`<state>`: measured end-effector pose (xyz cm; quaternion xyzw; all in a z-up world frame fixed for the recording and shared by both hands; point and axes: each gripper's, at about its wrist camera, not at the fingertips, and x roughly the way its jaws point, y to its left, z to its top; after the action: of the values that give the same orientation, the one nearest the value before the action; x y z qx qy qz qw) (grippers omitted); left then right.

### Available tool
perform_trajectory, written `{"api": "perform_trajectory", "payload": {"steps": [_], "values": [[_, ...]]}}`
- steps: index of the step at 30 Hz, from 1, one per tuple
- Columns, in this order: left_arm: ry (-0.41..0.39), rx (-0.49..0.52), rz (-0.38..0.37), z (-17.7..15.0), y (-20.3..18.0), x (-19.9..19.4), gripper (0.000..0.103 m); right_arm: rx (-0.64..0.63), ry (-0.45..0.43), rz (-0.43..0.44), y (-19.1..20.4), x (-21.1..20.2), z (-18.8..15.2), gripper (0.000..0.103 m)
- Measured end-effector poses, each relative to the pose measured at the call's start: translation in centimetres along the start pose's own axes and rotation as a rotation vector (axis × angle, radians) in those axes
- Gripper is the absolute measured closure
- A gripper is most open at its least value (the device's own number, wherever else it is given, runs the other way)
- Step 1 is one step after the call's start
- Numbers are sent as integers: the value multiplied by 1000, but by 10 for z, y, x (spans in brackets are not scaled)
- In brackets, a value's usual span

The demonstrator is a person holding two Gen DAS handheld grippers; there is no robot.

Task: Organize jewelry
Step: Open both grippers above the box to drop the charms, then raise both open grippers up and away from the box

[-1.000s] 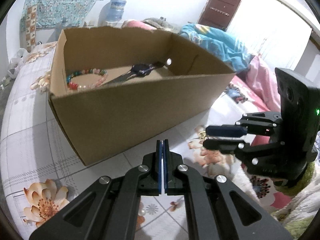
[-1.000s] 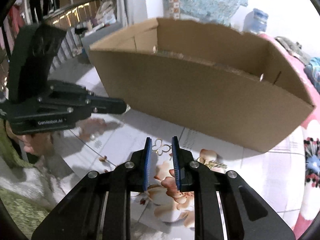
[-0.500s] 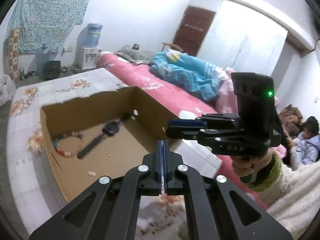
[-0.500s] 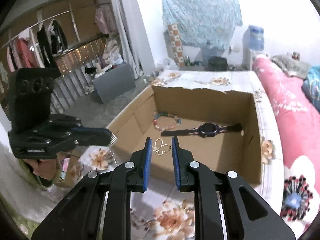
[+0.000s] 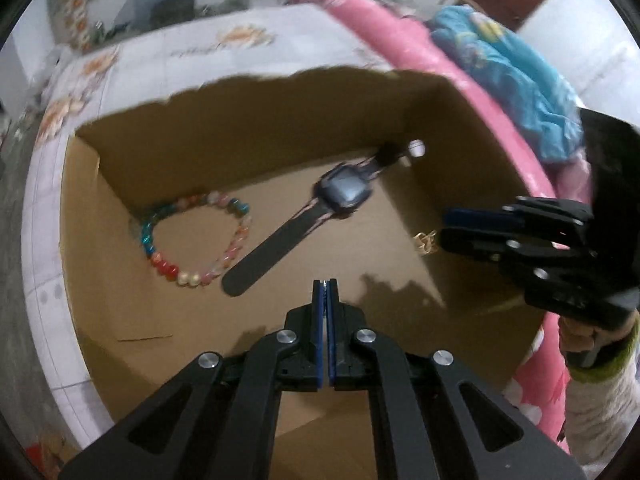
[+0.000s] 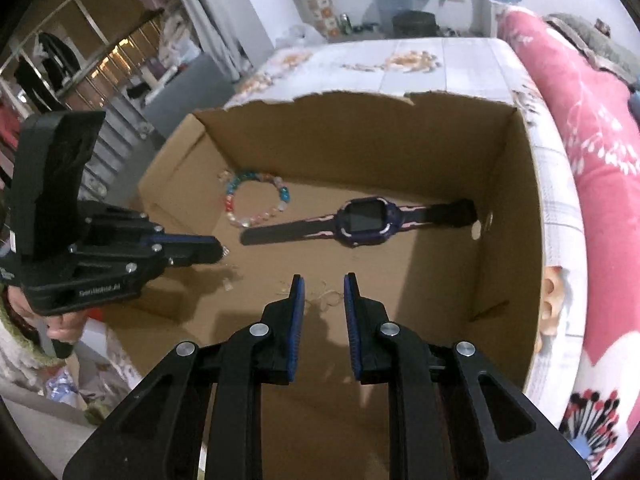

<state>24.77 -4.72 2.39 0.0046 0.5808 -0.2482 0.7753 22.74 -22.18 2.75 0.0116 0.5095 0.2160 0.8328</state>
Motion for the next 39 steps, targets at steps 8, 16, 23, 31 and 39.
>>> {"api": "perform_trajectory", "payload": {"steps": [8,16,23,31,39], "values": [[-27,-27,-13,4,11,-4,91,28,-57,11,-11,-16,-4,80],[-121,-13,2,-7,5,-35,77,85,-190,32,-12,-62,-17,73],[-302,72,5,-42,-18,-92,41,176,-389,18,4,-115,-51,47],[-412,107,45,-94,-40,-130,18,232,-515,-106,32,-152,-101,18],[-426,82,58,-134,-60,-135,9,244,-540,-244,41,-164,-134,8]]}}
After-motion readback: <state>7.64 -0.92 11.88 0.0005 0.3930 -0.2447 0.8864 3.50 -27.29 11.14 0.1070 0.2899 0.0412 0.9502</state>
